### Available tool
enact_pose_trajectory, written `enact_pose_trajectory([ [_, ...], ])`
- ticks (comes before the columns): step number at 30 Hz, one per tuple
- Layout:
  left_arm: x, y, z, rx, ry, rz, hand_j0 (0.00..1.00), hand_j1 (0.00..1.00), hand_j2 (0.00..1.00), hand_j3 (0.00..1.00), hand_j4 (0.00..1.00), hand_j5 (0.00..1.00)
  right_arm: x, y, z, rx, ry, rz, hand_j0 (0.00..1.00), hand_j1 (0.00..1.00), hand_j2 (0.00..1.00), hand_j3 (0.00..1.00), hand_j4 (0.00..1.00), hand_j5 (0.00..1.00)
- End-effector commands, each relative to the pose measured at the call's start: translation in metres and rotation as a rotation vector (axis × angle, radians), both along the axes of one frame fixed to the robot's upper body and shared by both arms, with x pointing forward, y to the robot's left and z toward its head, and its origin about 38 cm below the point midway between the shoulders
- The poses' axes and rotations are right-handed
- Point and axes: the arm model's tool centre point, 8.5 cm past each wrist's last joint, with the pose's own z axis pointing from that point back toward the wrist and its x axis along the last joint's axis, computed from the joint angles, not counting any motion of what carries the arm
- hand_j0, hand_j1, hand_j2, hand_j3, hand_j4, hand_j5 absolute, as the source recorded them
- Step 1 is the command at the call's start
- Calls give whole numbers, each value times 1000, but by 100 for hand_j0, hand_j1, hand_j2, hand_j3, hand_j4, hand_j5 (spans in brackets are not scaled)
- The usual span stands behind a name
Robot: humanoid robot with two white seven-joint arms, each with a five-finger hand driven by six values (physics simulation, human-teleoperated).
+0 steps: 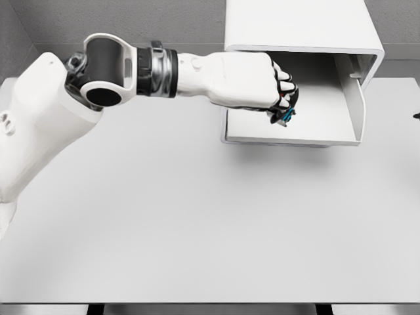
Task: Slide open multi-storey tabletop storage cabinets and put open load switch and slide close multi-storey tabletop storage cabinets
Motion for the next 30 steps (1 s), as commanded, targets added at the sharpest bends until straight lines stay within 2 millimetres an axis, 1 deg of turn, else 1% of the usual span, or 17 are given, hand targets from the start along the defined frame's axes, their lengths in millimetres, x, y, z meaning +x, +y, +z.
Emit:
enact_pose_trajectory([
  [1, 2, -8, -4, 3, 5, 2, 43, 43, 43, 43, 43, 43, -1, -2, -2, -33, 11, -7, 48, 48, 48, 48, 48, 48],
  [3, 2, -8, 0, 6, -8, 3, 43, 43, 43, 43, 43, 43, -8, 9, -19, -76, 59, 31, 47, 47, 47, 47, 47, 47],
  [4, 3, -8, 1, 6, -9, 4, 43, 43, 43, 43, 43, 43, -13, 15, -26, -91, 82, 52, 44, 44, 44, 44, 44, 44],
  [6, 7, -6, -1, 10, -3, 17, 43, 43, 43, 43, 43, 43, -20, 26, -34, -95, 106, 88, 43, 43, 43, 43, 43, 43],
  [8, 10, -10, -3, 16, -5, 25, 44, 44, 44, 44, 44, 44, -28, 47, -40, -133, 119, 157, 41, 41, 41, 41, 41, 41],
  [9, 13, -8, -5, 18, 1, 33, 53, 53, 53, 53, 53, 53, -30, 51, -41, -134, 123, 172, 40, 40, 40, 40, 40, 40],
  [10, 13, -9, -4, 16, 3, 33, 66, 66, 66, 66, 66, 66, -30, 56, -42, -133, 123, 187, 40, 40, 40, 40, 40, 40],
  [12, 13, -9, -4, 16, 3, 33, 87, 87, 87, 87, 87, 87, -32, 71, -49, -157, 138, 236, 40, 40, 40, 40, 40, 40],
  [14, 13, -9, -4, 15, 4, 33, 97, 97, 97, 97, 97, 97, -34, 90, -49, -162, 131, 296, 40, 40, 40, 40, 40, 40],
  [15, 13, -8, -4, 13, 3, 33, 99, 99, 99, 99, 99, 99, -34, 94, -47, -163, 124, 310, 41, 41, 41, 41, 41, 41],
  [20, 11, -12, -3, 6, 8, 24, 100, 100, 100, 100, 100, 100, -34, 110, -50, -172, 125, 361, 41, 41, 41, 41, 41, 41],
  [25, 11, -17, -5, 6, 11, 20, 100, 100, 100, 100, 100, 100, -36, 116, -51, -172, 124, 381, 42, 42, 42, 42, 42, 42],
  [26, 14, -18, -6, 5, 20, 26, 100, 100, 100, 100, 100, 100, -36, 116, -51, -172, 124, 381, 42, 42, 42, 42, 42, 42],
  [29, 35, -29, -1, 2, 52, 64, 100, 100, 100, 100, 100, 100, -36, 119, -49, -171, 119, 389, 43, 43, 43, 43, 43, 43],
  [30, 39, -33, 3, -1, 55, 68, 100, 100, 100, 100, 100, 100, -36, 120, -48, -170, 115, 393, 43, 43, 43, 43, 43, 43],
])
